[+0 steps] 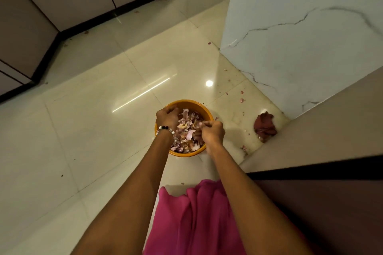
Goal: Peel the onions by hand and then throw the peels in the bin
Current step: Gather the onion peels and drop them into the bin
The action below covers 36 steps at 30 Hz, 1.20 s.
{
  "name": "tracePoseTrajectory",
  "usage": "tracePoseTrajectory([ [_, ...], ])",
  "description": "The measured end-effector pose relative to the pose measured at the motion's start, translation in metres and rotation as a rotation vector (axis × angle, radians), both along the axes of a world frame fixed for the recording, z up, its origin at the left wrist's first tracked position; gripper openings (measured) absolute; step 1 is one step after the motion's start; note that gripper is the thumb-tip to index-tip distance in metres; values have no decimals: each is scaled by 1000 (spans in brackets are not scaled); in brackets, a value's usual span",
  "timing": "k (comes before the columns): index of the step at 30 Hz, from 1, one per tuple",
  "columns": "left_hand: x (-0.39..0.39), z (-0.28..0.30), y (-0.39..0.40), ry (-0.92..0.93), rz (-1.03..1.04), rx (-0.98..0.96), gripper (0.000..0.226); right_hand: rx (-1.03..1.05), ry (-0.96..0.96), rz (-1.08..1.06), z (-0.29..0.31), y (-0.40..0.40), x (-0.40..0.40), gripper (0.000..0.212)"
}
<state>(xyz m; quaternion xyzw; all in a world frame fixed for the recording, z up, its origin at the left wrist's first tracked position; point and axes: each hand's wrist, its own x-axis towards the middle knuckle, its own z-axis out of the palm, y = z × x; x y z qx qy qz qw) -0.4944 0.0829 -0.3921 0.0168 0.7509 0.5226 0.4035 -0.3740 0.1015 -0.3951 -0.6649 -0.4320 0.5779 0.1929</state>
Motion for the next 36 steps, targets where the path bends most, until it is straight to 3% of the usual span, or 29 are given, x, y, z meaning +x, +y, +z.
tracePoseTrajectory([
  [4, 6, 52, -14, 181, -72, -33, 16, 293, -60, 6, 84, -7, 11, 39],
  [10, 36, 182, -19, 322, -142, 300, 18, 525, 86, 100, 204, -51, 55, 9],
  [16, 117, 318, -45, 399, -308, 702, 14, 809, 236, 144, 321, -123, 150, 17],
  [20, 199, 377, -71, 387, -506, 910, 16, 978, 298, 89, 371, -173, 230, 19],
  [26, 355, 407, -100, 355, -956, 1039, 13, 1085, 67, -237, 403, -237, 373, 15],
  [31, 477, 412, -112, 369, -1346, 966, 13, 1004, -169, -523, 411, -278, 482, 14],
  [36, 584, 409, -122, 588, -1616, 962, 11, 905, -481, -953, 402, -305, 575, 9],
])
